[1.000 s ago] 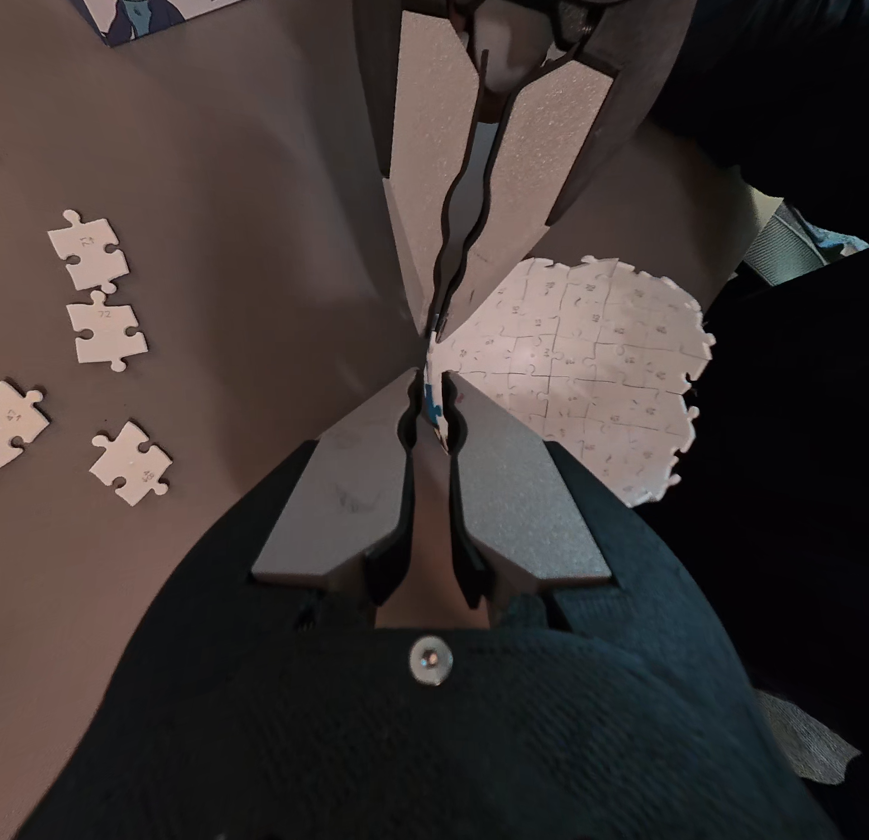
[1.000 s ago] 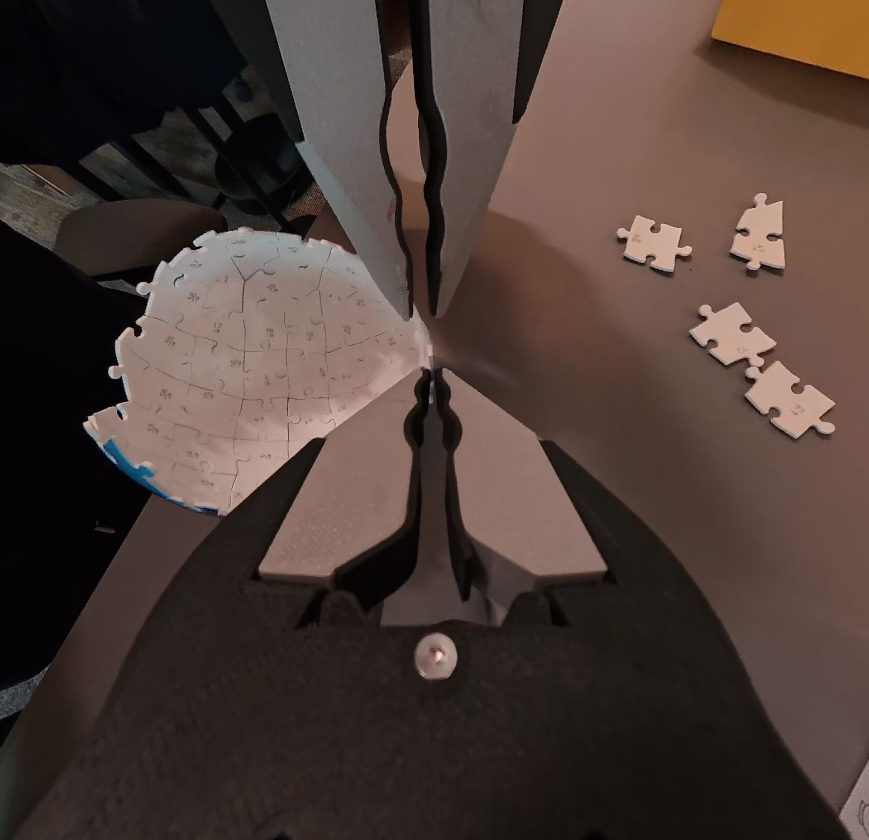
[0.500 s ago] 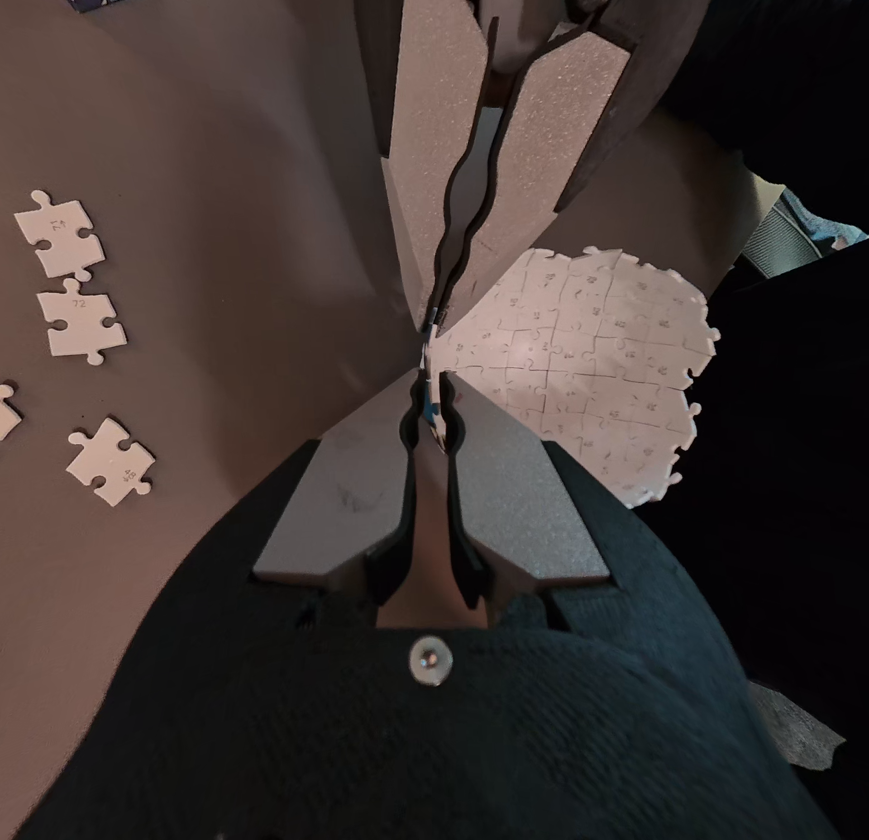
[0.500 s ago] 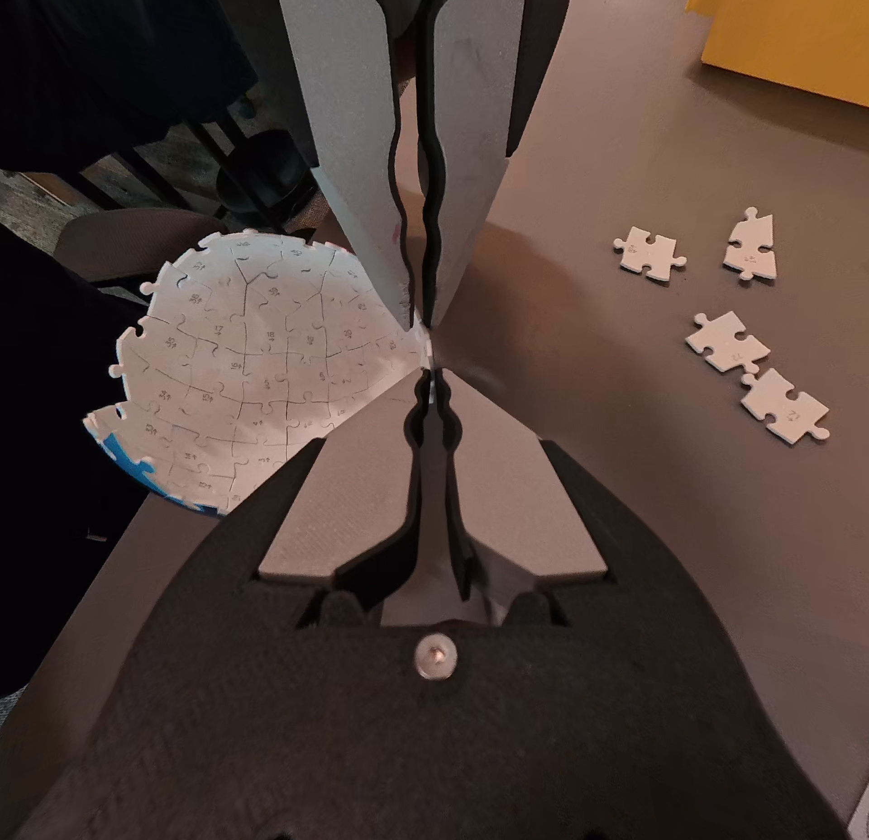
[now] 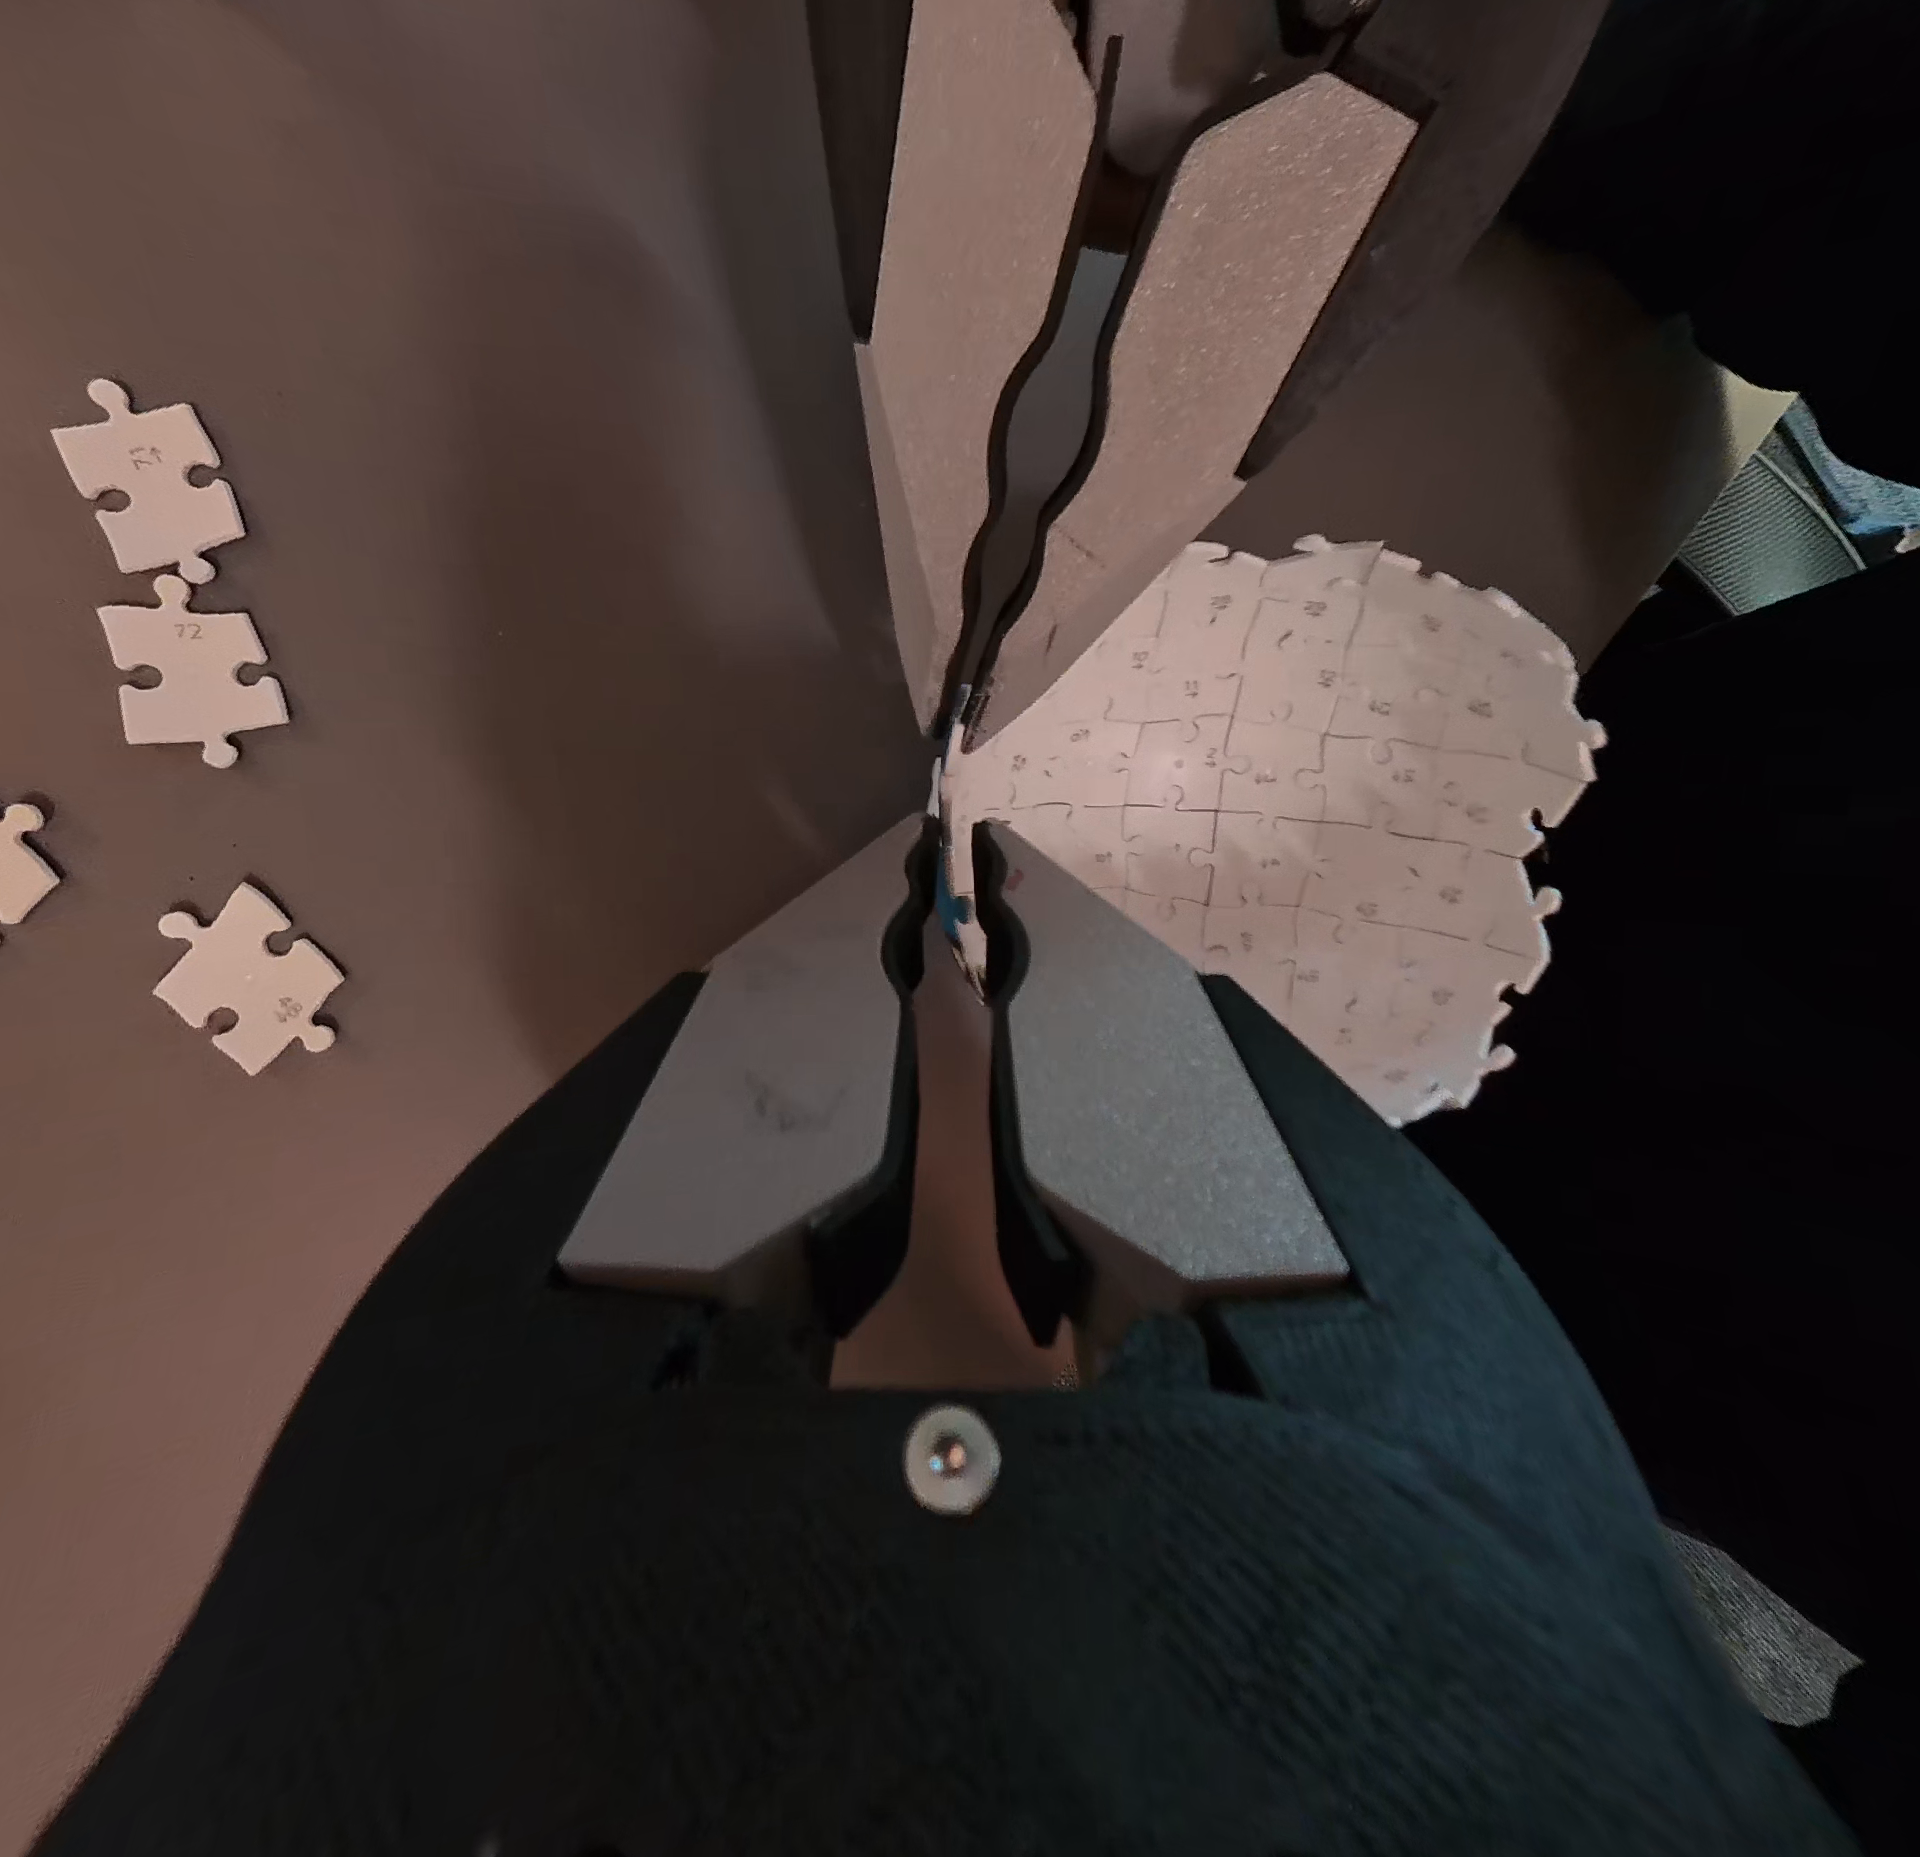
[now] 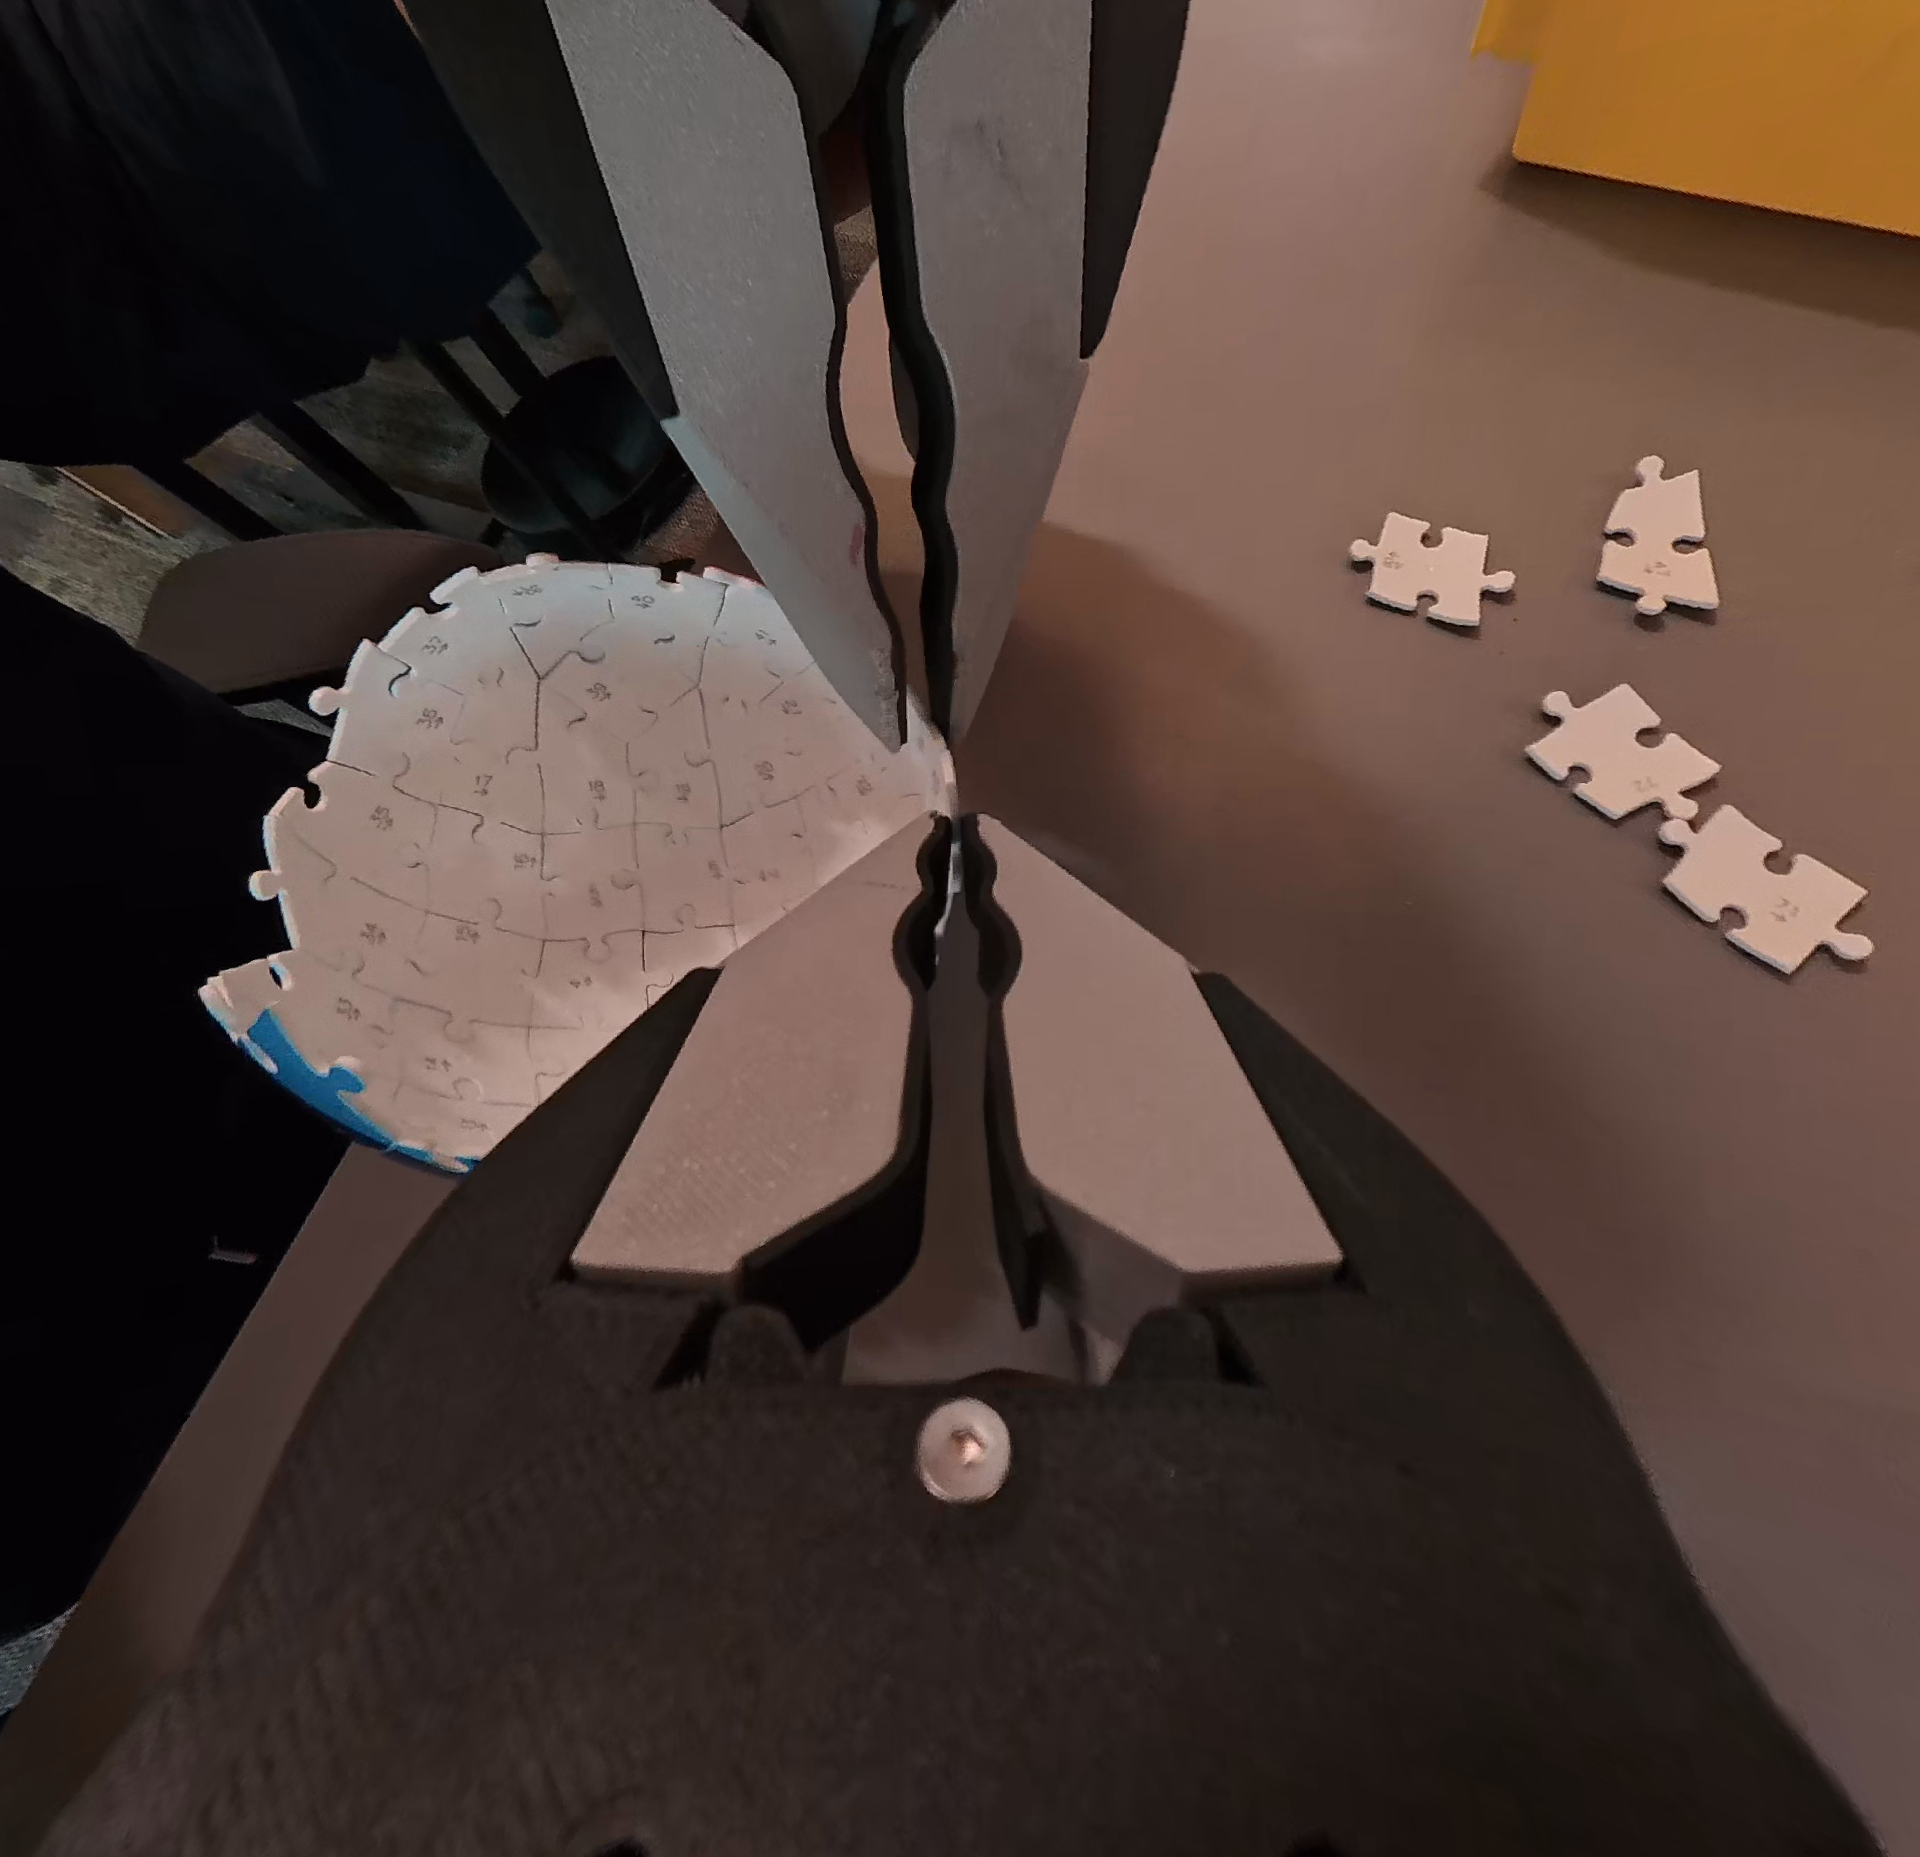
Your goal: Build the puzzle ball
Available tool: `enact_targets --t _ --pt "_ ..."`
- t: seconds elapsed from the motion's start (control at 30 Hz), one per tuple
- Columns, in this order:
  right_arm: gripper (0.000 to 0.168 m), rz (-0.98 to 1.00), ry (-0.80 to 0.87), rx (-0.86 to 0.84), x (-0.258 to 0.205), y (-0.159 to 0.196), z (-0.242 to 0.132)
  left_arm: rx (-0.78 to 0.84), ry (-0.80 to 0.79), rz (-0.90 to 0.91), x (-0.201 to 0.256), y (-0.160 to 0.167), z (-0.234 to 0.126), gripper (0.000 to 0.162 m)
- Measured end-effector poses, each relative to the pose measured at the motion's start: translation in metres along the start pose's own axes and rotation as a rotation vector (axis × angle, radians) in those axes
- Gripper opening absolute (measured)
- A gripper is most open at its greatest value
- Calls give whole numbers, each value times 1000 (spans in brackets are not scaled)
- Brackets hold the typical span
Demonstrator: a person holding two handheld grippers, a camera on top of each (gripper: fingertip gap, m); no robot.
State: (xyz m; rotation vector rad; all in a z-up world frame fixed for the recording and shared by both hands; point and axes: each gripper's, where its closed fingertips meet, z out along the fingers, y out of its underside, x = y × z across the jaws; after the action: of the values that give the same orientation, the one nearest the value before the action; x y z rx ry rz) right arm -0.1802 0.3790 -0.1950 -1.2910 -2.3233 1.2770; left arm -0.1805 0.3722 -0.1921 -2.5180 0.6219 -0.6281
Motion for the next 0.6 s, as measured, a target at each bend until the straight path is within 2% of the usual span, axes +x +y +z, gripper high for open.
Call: enact_targets --t 0.6 --pt "0 5 -5 28 -2 1 2 -41 -72 45 -2 3 2 0"
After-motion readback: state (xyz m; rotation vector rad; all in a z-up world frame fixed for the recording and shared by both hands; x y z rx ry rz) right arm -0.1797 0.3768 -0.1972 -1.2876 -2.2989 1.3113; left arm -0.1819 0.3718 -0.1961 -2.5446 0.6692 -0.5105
